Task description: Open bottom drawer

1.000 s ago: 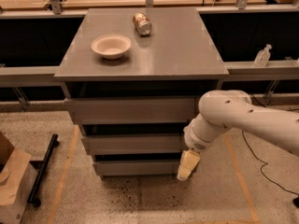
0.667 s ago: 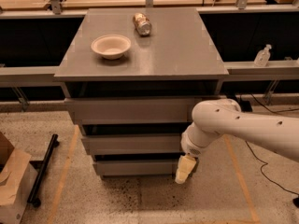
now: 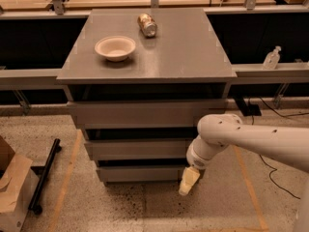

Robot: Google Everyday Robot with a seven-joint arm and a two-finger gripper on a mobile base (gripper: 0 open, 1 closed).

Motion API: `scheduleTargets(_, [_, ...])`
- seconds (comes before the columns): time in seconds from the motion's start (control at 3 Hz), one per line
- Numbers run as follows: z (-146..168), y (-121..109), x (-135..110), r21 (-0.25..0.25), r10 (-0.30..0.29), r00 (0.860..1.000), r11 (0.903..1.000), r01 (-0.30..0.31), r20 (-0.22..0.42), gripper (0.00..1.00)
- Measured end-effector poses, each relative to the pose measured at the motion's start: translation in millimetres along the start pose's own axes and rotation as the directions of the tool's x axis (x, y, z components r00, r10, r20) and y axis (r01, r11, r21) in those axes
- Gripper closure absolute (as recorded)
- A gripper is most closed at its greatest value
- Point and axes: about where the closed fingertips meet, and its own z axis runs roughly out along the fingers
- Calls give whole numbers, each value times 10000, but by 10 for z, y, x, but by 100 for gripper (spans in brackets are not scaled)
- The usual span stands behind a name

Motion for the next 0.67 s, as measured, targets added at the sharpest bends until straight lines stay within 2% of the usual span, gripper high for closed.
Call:
scheduleTargets(0.33, [197,-47,61,-144,149,9998,9998,-152,-151,0])
scheduleTargets(0.67, [557,-137,161,-130,204,9996,9997,-207,-217,0])
